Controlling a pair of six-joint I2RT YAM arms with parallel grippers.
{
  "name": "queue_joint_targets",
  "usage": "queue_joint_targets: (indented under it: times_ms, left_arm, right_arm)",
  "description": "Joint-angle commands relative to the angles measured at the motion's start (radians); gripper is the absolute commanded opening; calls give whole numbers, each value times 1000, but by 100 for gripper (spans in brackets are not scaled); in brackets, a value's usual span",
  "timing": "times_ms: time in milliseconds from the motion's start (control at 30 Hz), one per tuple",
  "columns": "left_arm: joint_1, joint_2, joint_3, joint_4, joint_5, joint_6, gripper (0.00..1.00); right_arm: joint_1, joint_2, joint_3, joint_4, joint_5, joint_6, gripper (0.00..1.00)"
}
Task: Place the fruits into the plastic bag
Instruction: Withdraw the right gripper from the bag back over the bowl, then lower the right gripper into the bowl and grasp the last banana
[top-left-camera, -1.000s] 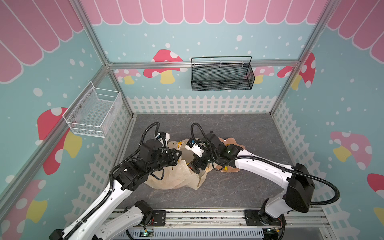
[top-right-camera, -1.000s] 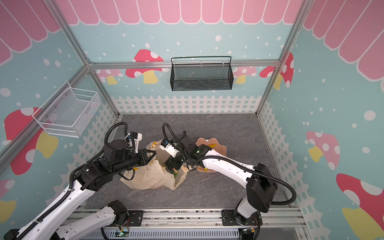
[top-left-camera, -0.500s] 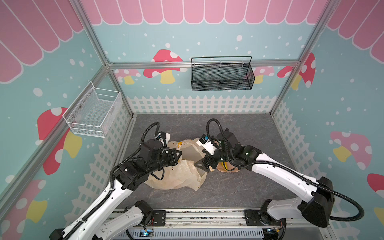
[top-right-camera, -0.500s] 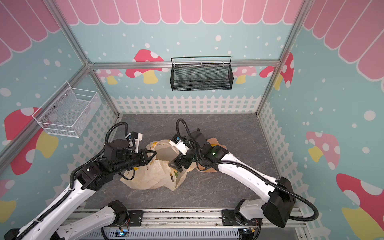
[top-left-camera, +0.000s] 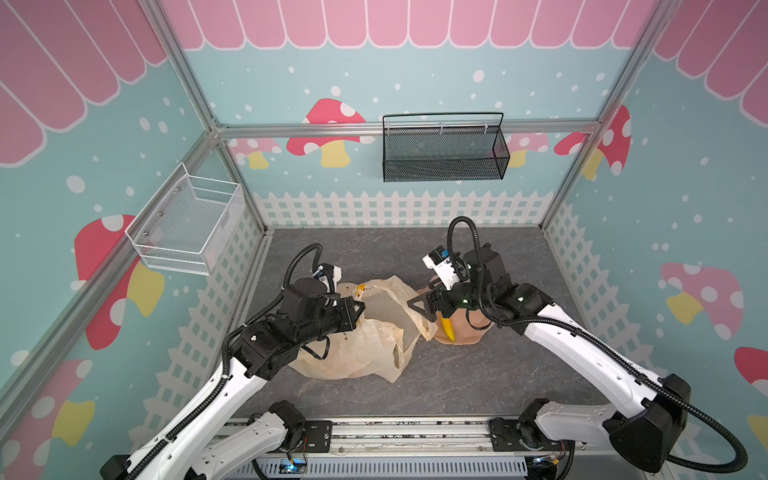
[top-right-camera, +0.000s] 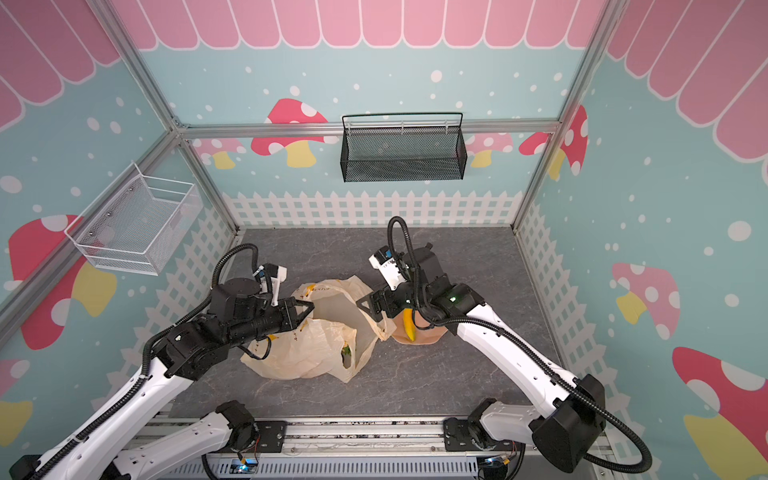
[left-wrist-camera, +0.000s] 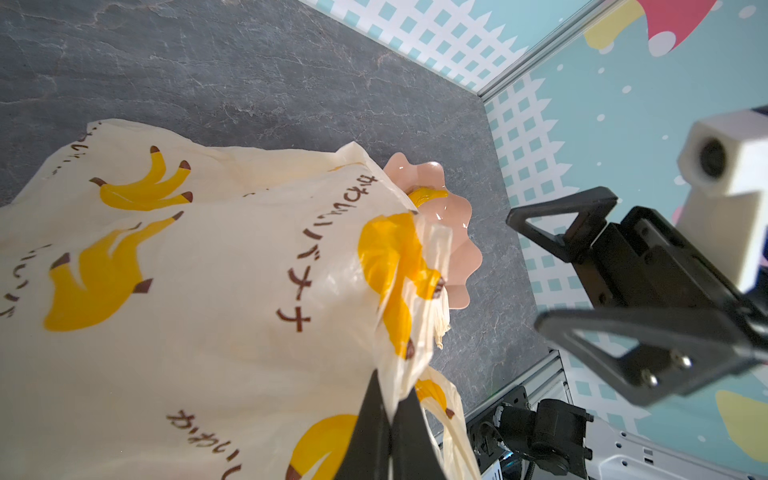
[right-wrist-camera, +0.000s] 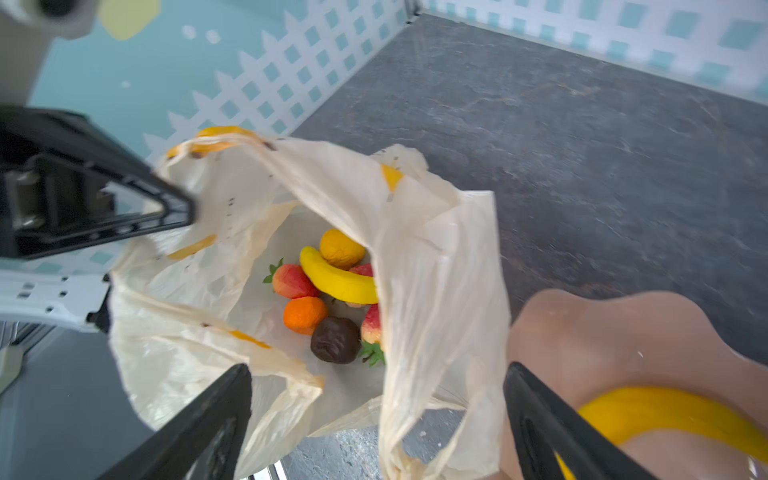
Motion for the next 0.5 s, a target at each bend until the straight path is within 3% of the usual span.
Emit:
queue_joint_targets:
  times_ms: [0,133,467]
  left_arm:
    - [4,-11,1,-1,4,9,0]
    - [5,-16,0,-1,2,6,0]
    - [4,-22,1,-1,1,5,0]
  right_arm:
    - [-100,52,12,-147,114,105,93]
    - [-203,132,-15,-243,148,140,86]
    - [-224,250,-48,-194,162,144,77]
